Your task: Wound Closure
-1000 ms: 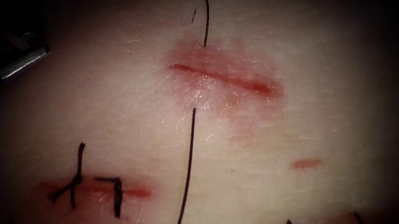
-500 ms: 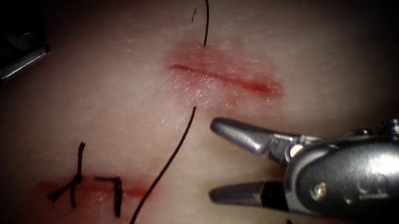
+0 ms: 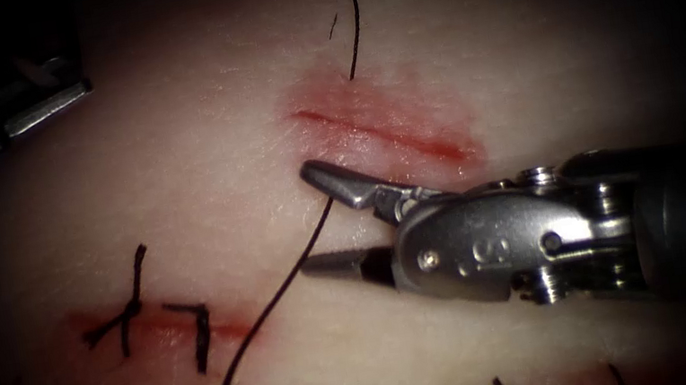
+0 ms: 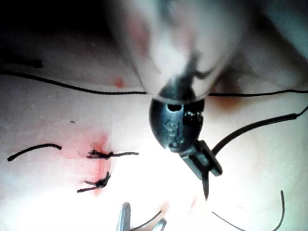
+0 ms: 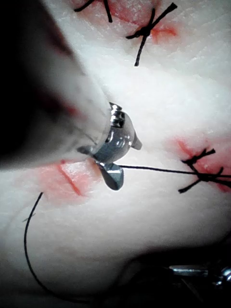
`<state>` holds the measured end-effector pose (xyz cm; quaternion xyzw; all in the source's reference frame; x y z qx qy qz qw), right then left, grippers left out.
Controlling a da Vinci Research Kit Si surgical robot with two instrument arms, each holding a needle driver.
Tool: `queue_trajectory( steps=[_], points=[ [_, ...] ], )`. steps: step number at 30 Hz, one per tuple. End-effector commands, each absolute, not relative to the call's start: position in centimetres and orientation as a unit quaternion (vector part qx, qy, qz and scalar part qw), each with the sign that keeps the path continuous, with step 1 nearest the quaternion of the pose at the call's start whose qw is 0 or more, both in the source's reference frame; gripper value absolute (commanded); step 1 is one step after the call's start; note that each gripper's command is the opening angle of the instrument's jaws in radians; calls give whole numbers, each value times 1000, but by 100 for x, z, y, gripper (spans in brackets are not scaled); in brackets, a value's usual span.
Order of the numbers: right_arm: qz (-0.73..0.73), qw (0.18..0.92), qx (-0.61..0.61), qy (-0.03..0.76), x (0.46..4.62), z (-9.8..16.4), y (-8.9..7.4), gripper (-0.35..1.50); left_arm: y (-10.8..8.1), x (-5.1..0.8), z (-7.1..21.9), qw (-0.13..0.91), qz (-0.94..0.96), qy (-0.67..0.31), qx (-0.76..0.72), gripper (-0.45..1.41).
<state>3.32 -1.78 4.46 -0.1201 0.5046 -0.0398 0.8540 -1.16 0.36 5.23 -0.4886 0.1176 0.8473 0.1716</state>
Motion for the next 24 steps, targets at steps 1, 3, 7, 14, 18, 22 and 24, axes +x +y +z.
queue_trajectory(
  steps=[1,3,7,14,18,22,24],
  points=[
    [-43,854,-119,505,340,449,-177,49,35,-121,529,171,847,117,-489,-45],
    [-48,856,-113,503,336,448,-180,-35,35,-121,529,171,847,117,-489,-45],
    [-49,853,-107,509,326,436,-182,-35,35,-121,529,171,847,117,-490,-45],
    [-54,848,-102,517,330,411,-198,-35,35,-121,529,171,847,117,-490,-45],
    [-64,842,-97,526,336,384,-217,-35,35,-120,529,171,847,117,-490,-45],
    [-70,841,-95,528,340,368,-231,-35,34,-120,528,171,847,117,-490,-45],
    [-73,840,-91,530,341,362,-237,-35,34,-120,528,171,847,117,-490,-45]
  ],
)
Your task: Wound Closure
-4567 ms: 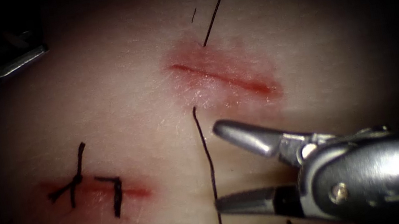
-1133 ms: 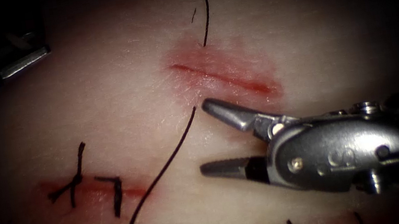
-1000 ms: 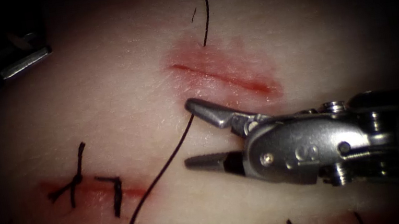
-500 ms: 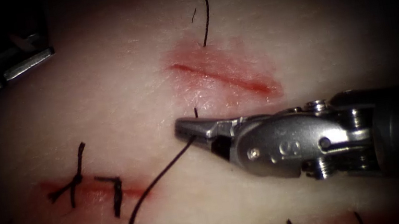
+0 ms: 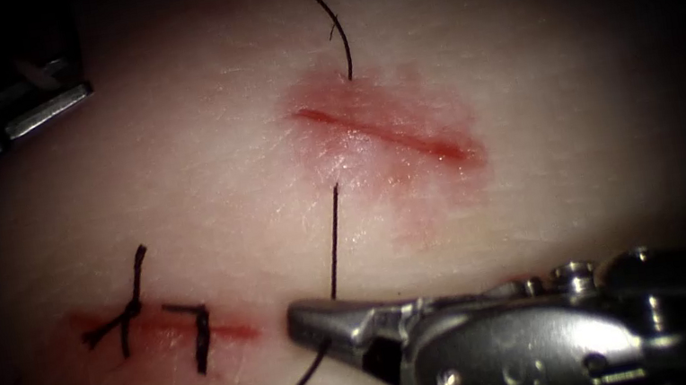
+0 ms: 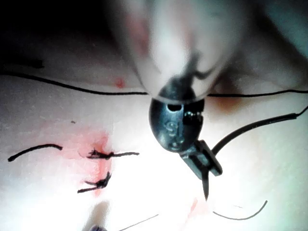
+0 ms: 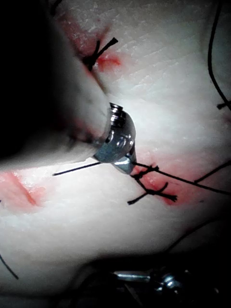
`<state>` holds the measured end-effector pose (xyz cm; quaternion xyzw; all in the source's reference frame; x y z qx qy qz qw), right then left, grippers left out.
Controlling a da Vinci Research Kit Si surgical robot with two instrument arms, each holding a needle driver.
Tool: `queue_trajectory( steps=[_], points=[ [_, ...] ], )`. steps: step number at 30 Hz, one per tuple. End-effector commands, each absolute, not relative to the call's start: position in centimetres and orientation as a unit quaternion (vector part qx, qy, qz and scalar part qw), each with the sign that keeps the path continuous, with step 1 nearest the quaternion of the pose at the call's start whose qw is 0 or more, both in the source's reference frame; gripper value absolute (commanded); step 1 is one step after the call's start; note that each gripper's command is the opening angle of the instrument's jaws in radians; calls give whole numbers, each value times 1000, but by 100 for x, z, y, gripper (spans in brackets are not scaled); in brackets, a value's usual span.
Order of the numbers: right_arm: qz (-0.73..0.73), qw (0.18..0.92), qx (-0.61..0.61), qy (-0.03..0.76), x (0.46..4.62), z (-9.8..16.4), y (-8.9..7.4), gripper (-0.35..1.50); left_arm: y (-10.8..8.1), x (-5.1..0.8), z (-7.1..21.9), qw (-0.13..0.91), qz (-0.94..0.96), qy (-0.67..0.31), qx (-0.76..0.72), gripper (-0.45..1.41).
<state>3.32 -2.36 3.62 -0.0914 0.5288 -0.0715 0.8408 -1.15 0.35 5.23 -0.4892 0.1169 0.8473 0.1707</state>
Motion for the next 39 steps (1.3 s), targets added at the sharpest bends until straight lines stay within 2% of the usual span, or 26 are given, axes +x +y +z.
queue_trajectory(
  steps=[1,19,20,21,22,26,28,32,34,35,36,37,39],
  points=[
    [-75,839,-89,532,341,360,-239,-35,34,-120,528,171,847,117,-490,-45],
    [-91,831,-52,546,351,311,-282,-33,34,-120,528,171,847,117,-490,-45],
    [-59,831,-40,552,349,314,-272,84,34,-120,528,171,847,117,-490,-45],
    [-47,832,-40,551,346,315,-268,115,34,-120,528,171,847,117,-490,-45],
    [-28,839,-54,541,336,318,-257,133,34,-120,528,171,847,117,-490,-45],
    [2,867,-91,489,308,324,-237,148,34,-121,528,171,847,117,-490,-45],
    [3,885,-115,451,282,328,-220,147,34,-121,529,171,847,117,-490,-45],
    [-7,918,-133,373,257,332,-200,141,34,-122,529,171,847,118,-489,-45],
    [-1,946,-132,296,252,334,-191,128,34,-123,530,171,848,118,-488,-45],
    [3,960,-131,249,250,335,-182,84,33,-124,531,170,847,117,-489,-45],
    [3,962,-123,244,249,335,-177,19,33,-124,531,169,848,116,-489,-45],
    [12,961,-102,257,249,335,-173,-32,32,-125,531,169,848,116,-489,-45],
    [73,947,-57,308,254,339,-151,-35,32,-125,531,169,848,117,-489,-45]
  ],
)
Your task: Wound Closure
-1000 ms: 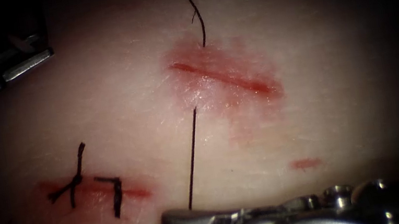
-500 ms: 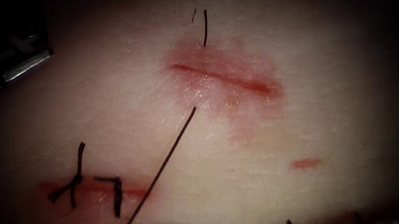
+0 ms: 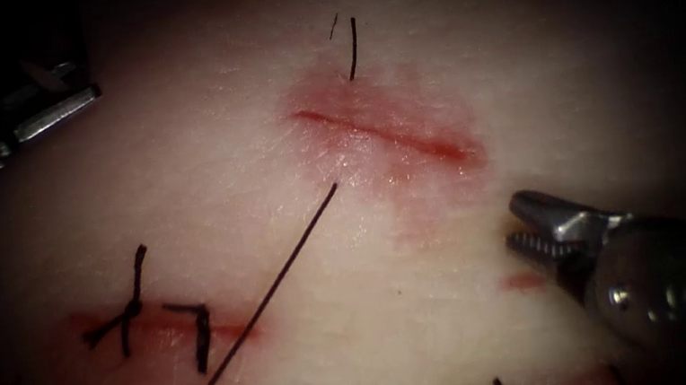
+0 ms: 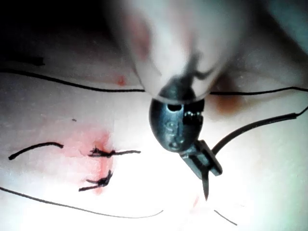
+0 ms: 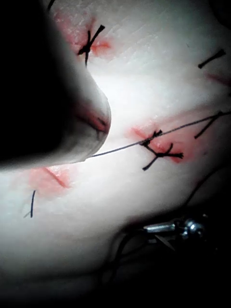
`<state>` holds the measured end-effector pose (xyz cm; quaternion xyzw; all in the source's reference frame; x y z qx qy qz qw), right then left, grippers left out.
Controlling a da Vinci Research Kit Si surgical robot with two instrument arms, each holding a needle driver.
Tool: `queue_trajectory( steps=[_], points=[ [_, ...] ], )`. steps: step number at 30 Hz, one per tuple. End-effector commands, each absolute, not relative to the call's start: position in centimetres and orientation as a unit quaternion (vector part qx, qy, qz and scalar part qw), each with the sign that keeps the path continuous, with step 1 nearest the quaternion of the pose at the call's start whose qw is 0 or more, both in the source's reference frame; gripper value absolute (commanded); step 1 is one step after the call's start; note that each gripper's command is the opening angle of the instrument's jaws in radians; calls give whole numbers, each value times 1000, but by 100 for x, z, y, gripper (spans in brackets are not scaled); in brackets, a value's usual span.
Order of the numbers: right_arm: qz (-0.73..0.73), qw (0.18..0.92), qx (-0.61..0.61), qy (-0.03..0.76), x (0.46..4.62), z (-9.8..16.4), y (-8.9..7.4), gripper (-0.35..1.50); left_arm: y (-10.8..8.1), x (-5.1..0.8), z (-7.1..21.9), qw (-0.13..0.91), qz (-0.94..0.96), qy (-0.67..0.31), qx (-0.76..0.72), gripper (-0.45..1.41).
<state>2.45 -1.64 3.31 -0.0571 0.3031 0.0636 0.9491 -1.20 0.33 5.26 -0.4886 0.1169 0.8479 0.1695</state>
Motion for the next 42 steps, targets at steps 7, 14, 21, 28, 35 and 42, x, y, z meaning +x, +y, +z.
queue_trajectory(
  steps=[7,14,21,28,35,42],
  points=[
    [256,898,-18,358,260,380,-109,113,33,-124,531,169,848,116,-489,-45],
    [332,846,28,415,260,418,-85,116,33,-124,531,169,848,116,-489,-45],
    [381,790,62,477,269,455,-66,116,33,-124,531,169,848,116,-489,-45],
    [384,770,90,501,278,506,-64,83,33,-124,531,169,848,116,-490,-45],
    [386,764,97,507,282,529,-62,93,33,-124,532,169,848,116,-490,-45],
    [376,771,104,503,307,528,-57,19,32,-124,531,168,848,115,-489,-45]
  ],
)
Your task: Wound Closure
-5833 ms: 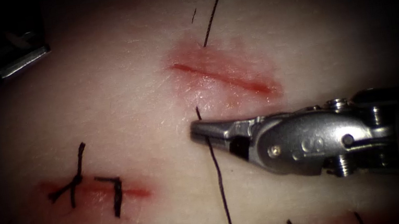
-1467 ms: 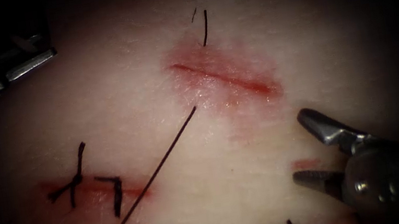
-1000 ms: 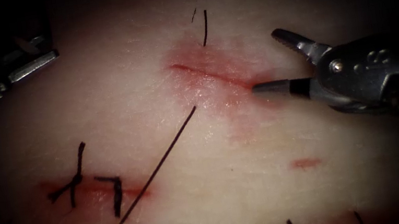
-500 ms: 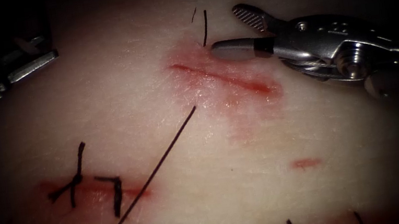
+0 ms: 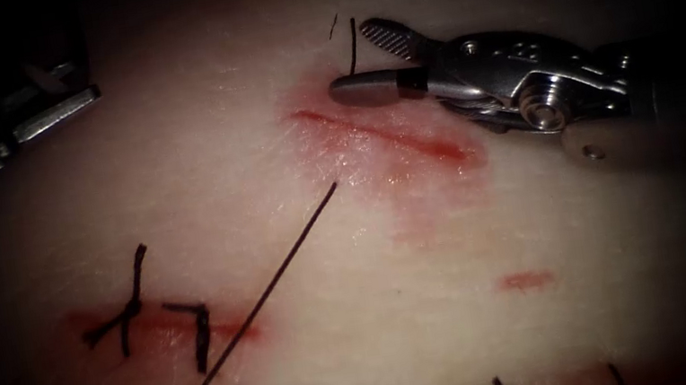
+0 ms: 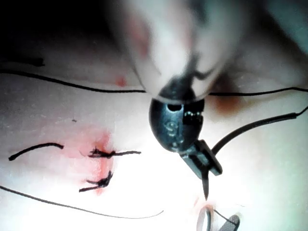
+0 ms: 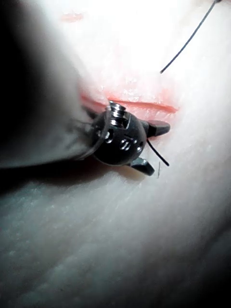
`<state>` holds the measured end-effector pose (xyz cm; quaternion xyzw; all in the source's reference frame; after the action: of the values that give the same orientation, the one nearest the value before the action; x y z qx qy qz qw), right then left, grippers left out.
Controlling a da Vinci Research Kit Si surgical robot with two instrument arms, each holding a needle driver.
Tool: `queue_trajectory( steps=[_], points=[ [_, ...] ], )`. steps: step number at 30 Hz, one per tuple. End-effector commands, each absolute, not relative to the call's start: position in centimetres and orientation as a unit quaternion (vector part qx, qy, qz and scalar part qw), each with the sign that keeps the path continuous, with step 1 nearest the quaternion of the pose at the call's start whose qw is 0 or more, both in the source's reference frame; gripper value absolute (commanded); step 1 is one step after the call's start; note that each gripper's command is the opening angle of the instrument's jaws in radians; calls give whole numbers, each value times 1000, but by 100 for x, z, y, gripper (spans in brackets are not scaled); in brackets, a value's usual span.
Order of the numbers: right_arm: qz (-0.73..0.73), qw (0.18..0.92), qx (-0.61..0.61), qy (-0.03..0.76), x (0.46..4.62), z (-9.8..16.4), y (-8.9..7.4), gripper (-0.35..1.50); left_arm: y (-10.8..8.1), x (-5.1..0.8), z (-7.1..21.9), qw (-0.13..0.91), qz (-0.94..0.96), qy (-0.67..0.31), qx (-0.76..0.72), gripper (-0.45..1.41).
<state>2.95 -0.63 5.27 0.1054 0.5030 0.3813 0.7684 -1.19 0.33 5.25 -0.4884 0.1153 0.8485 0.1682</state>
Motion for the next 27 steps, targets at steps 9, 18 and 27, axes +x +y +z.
queue_trajectory(
  steps=[9,18,27],
  points=[
    [392,770,60,500,306,514,-50,-35,32,-124,532,168,848,116,-489,-45],
    [397,753,23,525,305,460,-25,-35,30,-126,536,165,850,115,-487,-45],
    [397,736,-5,548,298,437,-11,-35,36,-127,542,154,852,120,-485,-45]
  ],
)
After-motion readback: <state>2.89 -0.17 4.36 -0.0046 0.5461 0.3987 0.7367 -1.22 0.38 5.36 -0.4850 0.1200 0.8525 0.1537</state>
